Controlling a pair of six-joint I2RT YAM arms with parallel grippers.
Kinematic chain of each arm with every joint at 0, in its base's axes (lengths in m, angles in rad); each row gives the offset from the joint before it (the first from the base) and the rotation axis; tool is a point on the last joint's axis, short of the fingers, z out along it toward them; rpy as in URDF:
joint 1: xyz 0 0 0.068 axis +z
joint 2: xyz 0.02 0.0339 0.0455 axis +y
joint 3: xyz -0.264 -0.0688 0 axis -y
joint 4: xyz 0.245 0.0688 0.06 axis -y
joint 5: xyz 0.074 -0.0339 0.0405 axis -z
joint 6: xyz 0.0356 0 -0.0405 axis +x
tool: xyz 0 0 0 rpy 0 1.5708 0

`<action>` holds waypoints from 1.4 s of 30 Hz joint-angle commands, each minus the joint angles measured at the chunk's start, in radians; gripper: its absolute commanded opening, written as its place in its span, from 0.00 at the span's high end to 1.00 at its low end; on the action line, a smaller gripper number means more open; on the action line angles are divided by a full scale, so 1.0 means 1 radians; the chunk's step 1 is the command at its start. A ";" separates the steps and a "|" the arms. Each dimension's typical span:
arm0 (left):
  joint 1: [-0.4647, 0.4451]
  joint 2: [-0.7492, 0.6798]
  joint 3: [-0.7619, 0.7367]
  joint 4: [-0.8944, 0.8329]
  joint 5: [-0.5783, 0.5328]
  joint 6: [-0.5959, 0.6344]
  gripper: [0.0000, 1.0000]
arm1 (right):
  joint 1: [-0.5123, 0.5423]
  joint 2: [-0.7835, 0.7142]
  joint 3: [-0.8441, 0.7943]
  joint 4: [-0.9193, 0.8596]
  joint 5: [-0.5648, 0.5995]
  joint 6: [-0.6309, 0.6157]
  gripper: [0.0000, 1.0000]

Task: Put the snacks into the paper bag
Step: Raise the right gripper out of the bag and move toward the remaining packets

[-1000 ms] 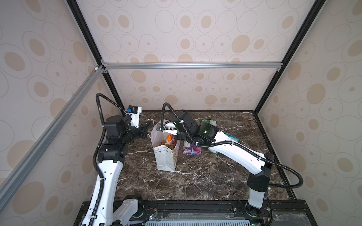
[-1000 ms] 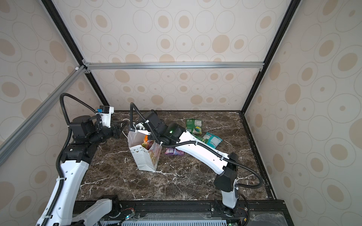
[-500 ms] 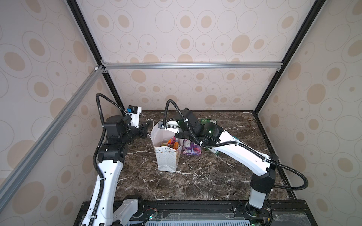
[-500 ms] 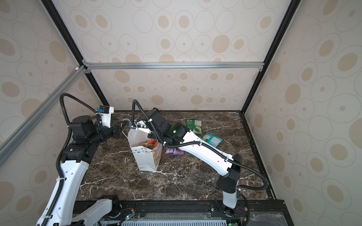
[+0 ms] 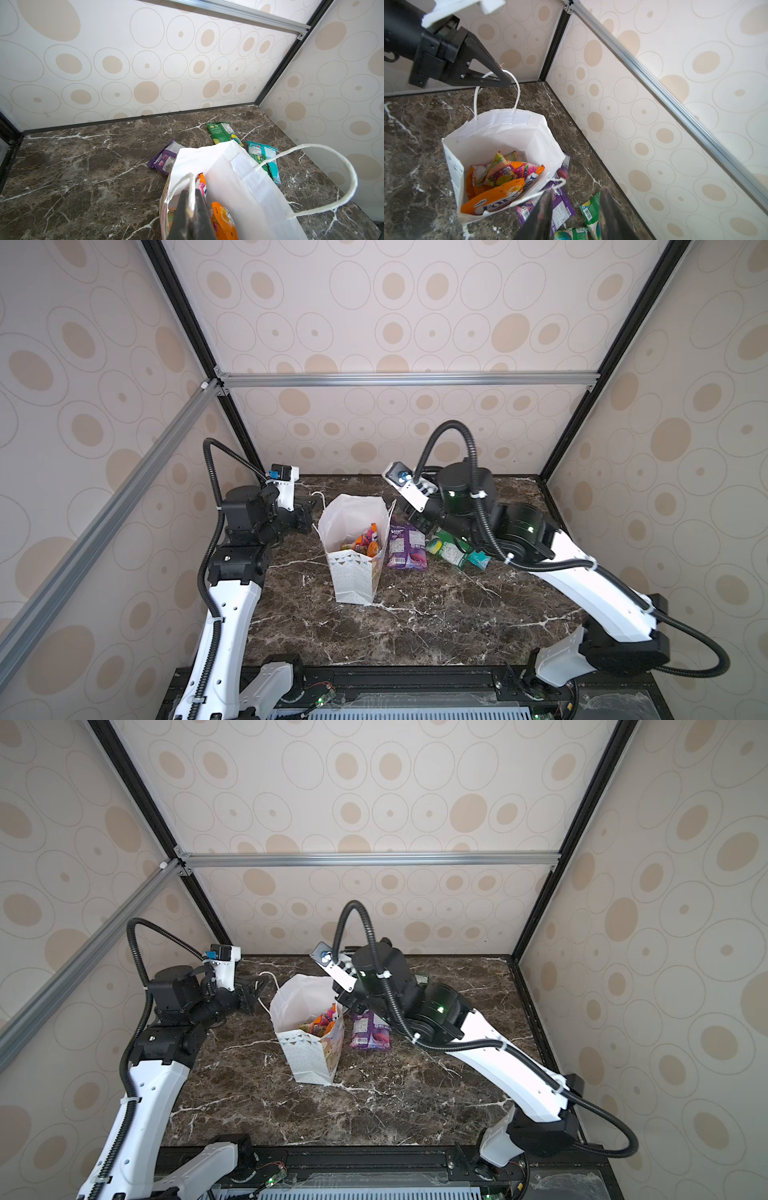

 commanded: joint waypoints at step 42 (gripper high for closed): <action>0.008 -0.043 -0.049 0.081 -0.150 0.001 1.00 | -0.279 -0.433 -1.094 0.163 -0.217 0.900 0.41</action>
